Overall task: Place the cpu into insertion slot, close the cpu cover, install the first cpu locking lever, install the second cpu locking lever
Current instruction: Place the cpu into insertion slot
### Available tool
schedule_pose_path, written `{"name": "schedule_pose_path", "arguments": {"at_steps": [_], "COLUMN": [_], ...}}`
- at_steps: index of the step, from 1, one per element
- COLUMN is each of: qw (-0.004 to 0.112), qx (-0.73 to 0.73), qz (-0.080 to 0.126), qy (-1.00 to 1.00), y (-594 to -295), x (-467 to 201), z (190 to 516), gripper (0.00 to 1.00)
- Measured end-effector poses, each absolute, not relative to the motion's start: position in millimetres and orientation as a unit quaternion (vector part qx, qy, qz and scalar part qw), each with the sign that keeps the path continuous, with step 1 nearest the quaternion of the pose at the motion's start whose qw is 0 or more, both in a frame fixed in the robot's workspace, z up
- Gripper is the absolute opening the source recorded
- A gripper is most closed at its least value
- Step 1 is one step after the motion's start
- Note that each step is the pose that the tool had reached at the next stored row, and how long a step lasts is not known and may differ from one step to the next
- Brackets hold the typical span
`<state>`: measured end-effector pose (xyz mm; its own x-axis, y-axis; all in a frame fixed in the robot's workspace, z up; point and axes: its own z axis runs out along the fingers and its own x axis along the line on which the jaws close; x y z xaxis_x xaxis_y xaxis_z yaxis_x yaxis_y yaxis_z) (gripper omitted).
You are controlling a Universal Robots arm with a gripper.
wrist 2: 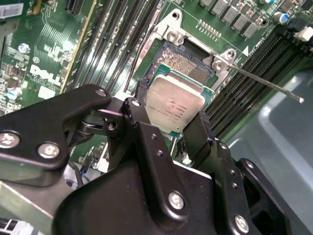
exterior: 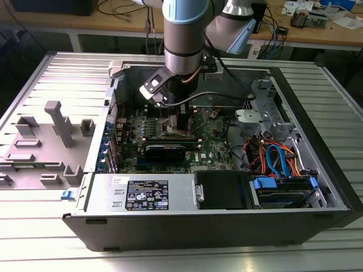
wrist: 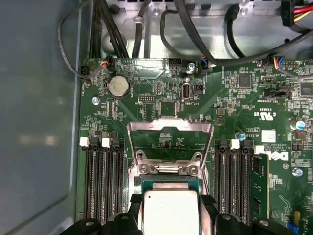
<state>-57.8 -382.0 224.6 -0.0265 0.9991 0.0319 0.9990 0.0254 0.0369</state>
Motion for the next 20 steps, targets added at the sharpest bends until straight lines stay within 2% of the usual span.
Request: {"name": "schedule_pose_path", "arguments": {"at_steps": [20], "qw": [0.002], "qx": [0.704], "qz": [0.024], "qy": [0.71], "y": [-381.0], "x": [-62.6], "z": [203.2], "gripper": [0.54]}}
